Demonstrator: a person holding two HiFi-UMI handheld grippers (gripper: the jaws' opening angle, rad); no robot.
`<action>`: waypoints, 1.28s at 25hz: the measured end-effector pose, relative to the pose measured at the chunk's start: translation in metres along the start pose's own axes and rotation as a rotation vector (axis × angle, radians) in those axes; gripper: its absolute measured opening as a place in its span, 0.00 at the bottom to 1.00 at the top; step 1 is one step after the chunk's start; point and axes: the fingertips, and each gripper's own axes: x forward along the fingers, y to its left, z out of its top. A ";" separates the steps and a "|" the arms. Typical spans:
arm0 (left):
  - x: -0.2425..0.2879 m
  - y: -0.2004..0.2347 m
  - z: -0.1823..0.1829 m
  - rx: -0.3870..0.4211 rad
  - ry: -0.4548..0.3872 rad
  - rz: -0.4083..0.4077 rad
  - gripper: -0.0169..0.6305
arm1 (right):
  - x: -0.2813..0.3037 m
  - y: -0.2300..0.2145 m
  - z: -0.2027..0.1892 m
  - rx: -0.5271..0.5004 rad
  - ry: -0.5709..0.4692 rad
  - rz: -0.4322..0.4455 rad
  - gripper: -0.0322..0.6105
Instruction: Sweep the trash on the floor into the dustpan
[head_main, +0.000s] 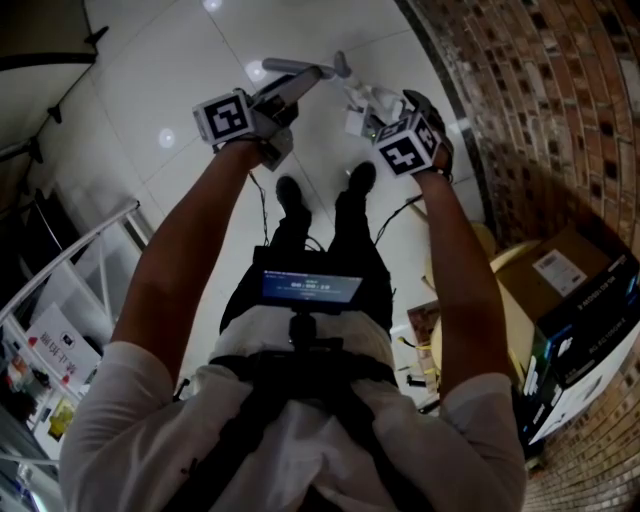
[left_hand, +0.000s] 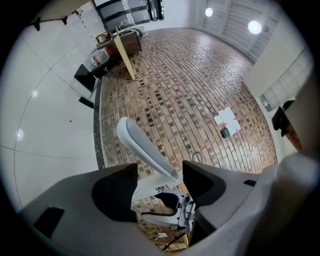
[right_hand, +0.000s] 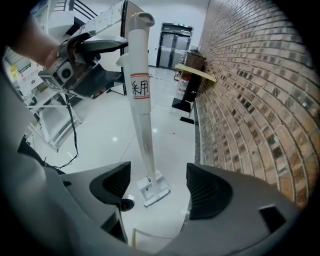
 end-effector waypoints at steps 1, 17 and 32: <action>0.000 0.000 0.000 0.001 -0.002 -0.001 0.45 | -0.002 -0.001 0.000 0.004 -0.001 -0.001 0.58; -0.047 -0.007 -0.007 -0.006 -0.026 0.012 0.46 | -0.031 0.004 -0.043 0.088 0.059 -0.052 0.59; -0.121 -0.078 -0.033 0.076 -0.018 -0.098 0.30 | -0.108 0.043 -0.025 0.294 -0.081 -0.109 0.59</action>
